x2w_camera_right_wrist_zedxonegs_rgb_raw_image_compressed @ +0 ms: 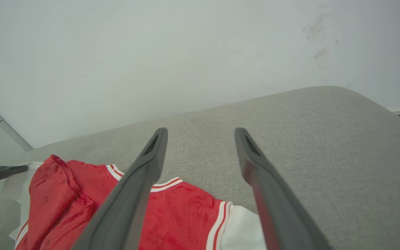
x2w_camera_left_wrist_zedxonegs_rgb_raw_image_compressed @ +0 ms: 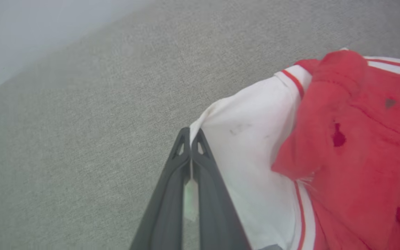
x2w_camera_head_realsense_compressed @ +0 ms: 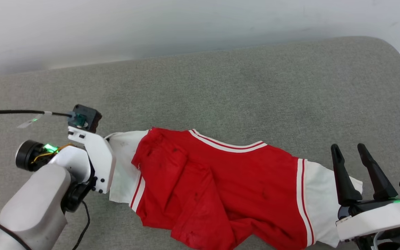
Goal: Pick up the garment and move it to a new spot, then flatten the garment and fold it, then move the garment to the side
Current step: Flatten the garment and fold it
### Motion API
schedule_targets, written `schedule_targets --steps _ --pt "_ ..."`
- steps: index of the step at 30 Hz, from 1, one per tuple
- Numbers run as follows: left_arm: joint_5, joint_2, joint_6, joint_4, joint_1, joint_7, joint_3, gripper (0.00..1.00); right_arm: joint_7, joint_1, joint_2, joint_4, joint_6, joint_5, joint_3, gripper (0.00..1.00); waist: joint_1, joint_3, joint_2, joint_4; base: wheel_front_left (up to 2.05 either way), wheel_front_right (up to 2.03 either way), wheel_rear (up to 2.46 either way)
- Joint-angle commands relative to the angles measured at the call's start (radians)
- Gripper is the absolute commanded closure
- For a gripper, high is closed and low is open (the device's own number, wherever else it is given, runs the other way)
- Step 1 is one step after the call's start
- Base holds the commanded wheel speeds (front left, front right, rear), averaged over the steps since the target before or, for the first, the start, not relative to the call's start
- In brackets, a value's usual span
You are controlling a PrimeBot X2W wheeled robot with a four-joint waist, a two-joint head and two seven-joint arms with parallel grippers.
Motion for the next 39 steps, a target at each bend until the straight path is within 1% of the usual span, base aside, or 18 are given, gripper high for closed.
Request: schedule_targets --steps 1,9,10,11,12,15,20,21,23,25,28,34,36,39 --pt "-0.001 -0.005 0.003 0.016 0.012 -0.008 0.001 1.00 -0.008 -0.015 0.002 0.002 0.000 0.005 -0.004 0.00 0.0000 0.009 0.0000 -0.004 0.00 0.00 0.00" --pt "-0.042 -0.098 -0.047 0.231 -0.001 -0.109 0.002 1.00 -0.008 -0.030 0.002 0.008 0.000 0.002 -0.014 0.00 0.0000 0.038 0.0000 -0.008 0.00 0.00 0.00" --pt "-0.038 -0.107 -0.053 0.249 -0.008 -0.124 -0.001 0.76 -0.008 -0.034 0.002 0.007 0.000 -0.002 -0.014 0.00 0.0000 0.038 0.0000 -0.007 0.00 0.00 0.00" --pt "-0.040 -0.116 -0.062 0.263 -0.012 -0.138 -0.002 0.19 -0.008 -0.037 0.002 0.005 0.000 -0.004 -0.015 0.00 0.0000 0.036 0.0000 -0.006 0.00 0.00 0.00" --pt "-0.041 -0.123 -0.064 0.272 -0.017 -0.163 0.003 0.00 -0.008 -0.039 0.002 0.003 0.000 -0.008 -0.015 0.00 0.0000 0.034 0.0000 -0.005 0.00 0.00 0.00" --pt "-0.038 -0.140 -0.058 0.295 -0.016 -0.246 0.019 0.00 -0.007 -0.034 0.002 0.002 0.000 -0.012 -0.018 0.00 0.0000 0.017 0.0000 0.002 0.00 0.00 0.00" --pt "-0.037 -0.167 -0.028 0.284 0.019 -0.379 0.045 0.00 0.000 -0.014 0.002 0.001 0.000 -0.016 -0.024 0.00 0.0000 -0.023 0.0000 0.020 0.00 0.00 0.00" --pt "-0.043 -0.170 -0.028 0.277 0.025 -0.396 0.050 0.00 -0.001 -0.012 0.002 0.000 0.000 -0.016 -0.024 0.00 0.0000 -0.031 0.0000 0.024 0.00 0.00 0.00" --pt "-0.053 -0.182 -0.045 0.257 0.036 -0.405 0.047 0.00 0.006 0.000 0.002 -0.002 0.000 -0.018 -0.027 0.00 0.0000 -0.046 0.0000 0.033 0.00 0.00 0.00" --pt "-0.058 -0.180 -0.064 0.236 0.042 -0.379 0.030 0.00 0.011 0.006 0.002 -0.005 0.000 -0.018 -0.025 0.00 0.0000 -0.055 0.0000 0.040 0.00 0.00 0.00" --pt "-0.065 -0.172 -0.093 0.206 0.031 -0.296 0.000 0.00 0.021 0.006 0.002 -0.012 0.000 -0.018 -0.021 0.00 0.0000 -0.059 0.0000 0.043 0.00 0.00 0.00" --pt "-0.118 -0.167 -0.154 0.180 -0.020 -0.097 -0.043 0.00 0.027 0.005 0.002 -0.023 0.000 -0.008 -0.013 0.00 0.0000 -0.027 0.0000 0.031 0.00 0.00 0.00" --pt "-0.131 -0.165 -0.167 0.190 -0.038 -0.056 -0.051 0.00 0.023 -0.001 0.002 -0.020 0.000 -0.003 -0.011 0.00 0.0000 -0.010 0.0000 0.020 0.00 0.00 0.00" --pt "-0.139 -0.163 -0.174 0.213 -0.073 -0.032 -0.051 0.00 0.014 -0.014 0.002 -0.011 0.000 0.005 -0.008 0.00 0.0000 0.011 0.0000 0.003 0.00 0.00 0.00"
